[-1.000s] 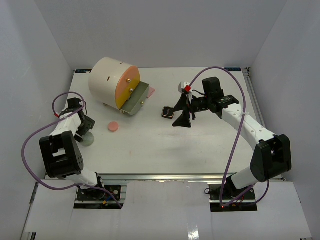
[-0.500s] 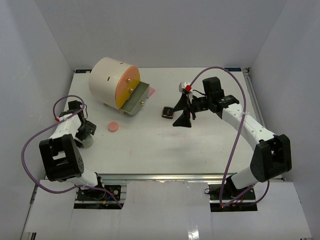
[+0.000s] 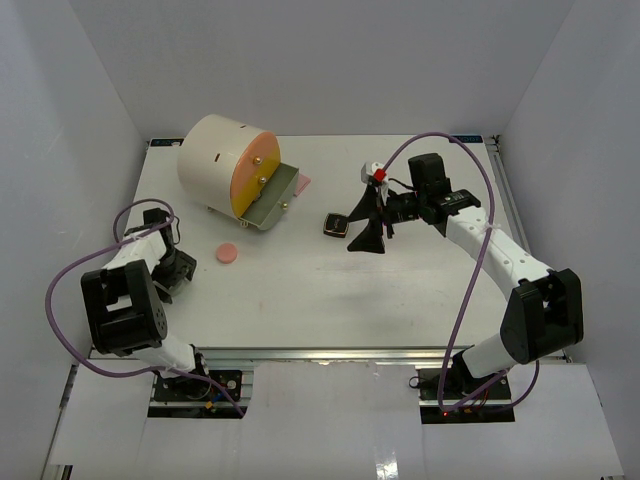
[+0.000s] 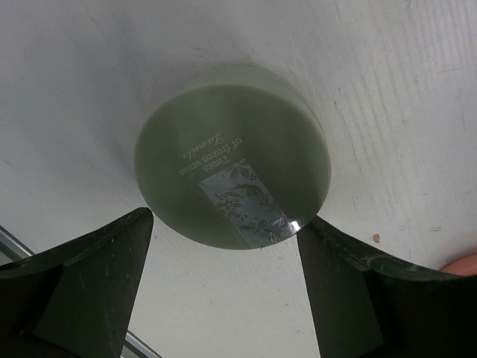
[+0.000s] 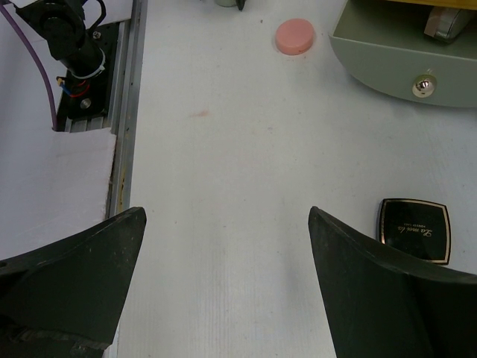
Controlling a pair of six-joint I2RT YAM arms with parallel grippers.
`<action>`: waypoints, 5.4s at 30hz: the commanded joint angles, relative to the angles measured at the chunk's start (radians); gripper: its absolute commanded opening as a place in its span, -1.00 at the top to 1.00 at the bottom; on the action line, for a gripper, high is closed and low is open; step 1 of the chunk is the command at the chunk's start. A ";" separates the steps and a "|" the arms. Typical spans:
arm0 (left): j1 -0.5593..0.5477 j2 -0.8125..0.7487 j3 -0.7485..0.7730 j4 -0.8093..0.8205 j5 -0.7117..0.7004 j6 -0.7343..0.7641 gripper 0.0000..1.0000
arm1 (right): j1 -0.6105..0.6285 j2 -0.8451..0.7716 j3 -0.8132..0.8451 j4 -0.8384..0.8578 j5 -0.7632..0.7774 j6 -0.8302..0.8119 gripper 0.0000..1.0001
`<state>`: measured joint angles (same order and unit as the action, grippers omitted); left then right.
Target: Organize the makeup
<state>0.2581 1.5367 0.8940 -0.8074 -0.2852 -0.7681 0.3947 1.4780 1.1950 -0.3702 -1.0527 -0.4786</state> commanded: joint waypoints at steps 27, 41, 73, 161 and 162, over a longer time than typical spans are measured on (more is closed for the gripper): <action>-0.005 -0.031 0.017 0.146 0.097 0.135 0.67 | -0.033 -0.049 -0.011 0.019 -0.056 -0.003 -0.93; -0.190 -0.323 -0.075 0.284 0.469 0.288 1.00 | -0.037 -0.047 -0.011 0.018 -0.055 -0.002 -0.93; -0.895 0.177 0.622 0.122 -0.573 0.507 1.00 | -0.106 -0.035 -0.017 0.020 -0.059 0.003 -0.93; -0.872 -0.011 0.456 0.076 -0.134 0.443 0.88 | -0.154 -0.026 -0.028 0.019 -0.092 0.005 -0.94; -0.849 -0.016 0.439 0.079 -0.104 0.444 0.92 | -0.155 -0.026 -0.028 0.019 -0.092 0.005 -0.94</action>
<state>-0.6563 1.5643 1.4151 -0.7119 -0.5899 -0.2776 0.2472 1.4605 1.1790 -0.3664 -1.1129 -0.4779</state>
